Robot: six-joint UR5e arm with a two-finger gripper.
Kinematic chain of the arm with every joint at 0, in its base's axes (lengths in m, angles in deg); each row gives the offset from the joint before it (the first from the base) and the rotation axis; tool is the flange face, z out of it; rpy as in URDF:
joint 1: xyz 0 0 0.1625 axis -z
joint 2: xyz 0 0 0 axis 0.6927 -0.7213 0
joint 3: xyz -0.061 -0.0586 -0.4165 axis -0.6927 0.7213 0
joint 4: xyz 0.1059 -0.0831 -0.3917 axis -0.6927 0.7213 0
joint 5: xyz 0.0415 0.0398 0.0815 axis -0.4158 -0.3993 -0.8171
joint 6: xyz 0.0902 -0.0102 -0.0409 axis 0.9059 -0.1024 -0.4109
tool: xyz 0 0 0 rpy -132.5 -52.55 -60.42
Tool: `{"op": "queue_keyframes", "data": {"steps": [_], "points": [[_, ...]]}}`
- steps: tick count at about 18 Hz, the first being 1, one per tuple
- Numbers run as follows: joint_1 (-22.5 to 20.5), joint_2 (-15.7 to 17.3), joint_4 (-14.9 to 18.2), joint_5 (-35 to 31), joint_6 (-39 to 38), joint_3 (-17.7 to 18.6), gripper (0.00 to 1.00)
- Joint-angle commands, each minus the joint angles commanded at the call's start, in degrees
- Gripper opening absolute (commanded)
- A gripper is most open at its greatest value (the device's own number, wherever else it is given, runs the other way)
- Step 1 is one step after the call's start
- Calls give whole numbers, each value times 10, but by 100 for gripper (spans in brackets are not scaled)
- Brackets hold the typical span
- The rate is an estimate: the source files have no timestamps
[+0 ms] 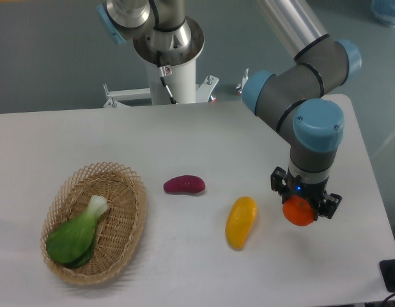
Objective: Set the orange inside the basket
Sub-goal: 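Lift the held orange up from the table with the gripper, then carry the orange over the sweet potato toward the wicker basket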
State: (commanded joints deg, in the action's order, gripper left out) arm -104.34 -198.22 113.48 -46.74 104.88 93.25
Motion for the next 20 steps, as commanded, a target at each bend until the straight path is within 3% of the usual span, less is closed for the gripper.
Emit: {"op": "queue_keyframes", "data": {"steps": [9,20], "points": [[5,2,4,4,-3,6,68],[100,5,-3,33,-146,13,69]]}}
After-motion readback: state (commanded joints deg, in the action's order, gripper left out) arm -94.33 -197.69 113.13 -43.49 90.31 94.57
